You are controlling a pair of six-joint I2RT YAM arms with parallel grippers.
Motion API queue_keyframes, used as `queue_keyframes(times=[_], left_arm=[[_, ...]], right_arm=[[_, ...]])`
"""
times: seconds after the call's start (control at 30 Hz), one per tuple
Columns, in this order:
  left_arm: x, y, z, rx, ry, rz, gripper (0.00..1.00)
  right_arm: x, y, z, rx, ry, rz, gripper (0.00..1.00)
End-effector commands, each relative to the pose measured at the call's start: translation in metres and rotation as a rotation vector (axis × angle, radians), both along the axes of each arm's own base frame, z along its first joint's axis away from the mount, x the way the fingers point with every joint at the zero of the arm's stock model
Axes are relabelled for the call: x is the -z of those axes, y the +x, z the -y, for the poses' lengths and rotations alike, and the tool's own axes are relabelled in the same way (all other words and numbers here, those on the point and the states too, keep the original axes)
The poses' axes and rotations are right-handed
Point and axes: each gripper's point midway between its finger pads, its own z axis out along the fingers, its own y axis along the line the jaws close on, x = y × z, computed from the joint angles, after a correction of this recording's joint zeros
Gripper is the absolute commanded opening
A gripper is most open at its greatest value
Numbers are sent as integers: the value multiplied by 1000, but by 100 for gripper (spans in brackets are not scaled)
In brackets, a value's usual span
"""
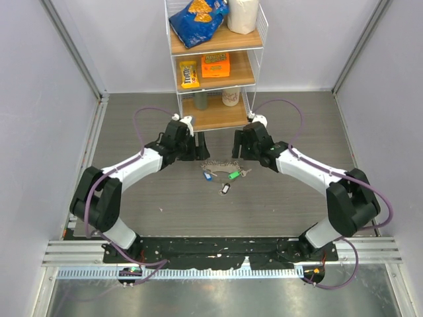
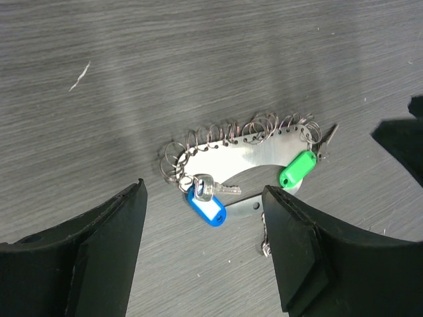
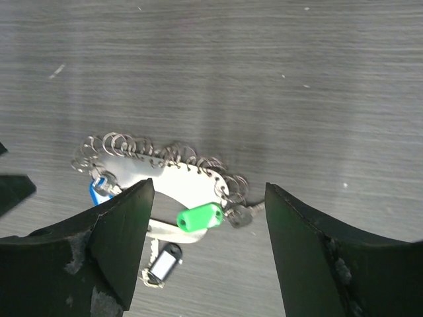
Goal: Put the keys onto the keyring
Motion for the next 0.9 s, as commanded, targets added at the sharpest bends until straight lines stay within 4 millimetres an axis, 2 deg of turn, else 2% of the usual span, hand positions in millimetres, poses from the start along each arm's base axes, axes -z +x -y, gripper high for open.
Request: queue_keyframes(times=[0.0, 0.17, 0.37, 0.57, 0.87], left_arm=[[-29, 0, 2, 16, -69, 105, 77], [-23, -10, 1, 27, -83, 103, 78], [-14, -20, -4, 32, -80, 101, 79], [-15, -21, -3, 43, -93, 115, 79], [-14, -23, -3, 52, -89, 112, 80]], right_arm=[[-19, 30, -22, 16, 138, 46, 73], [-4, 29, -43, 26, 256, -33, 71], [16, 19, -54, 43, 307, -120, 70], [30, 13, -44, 112, 282, -140, 69], [54, 10, -41, 181, 285, -194, 64]])
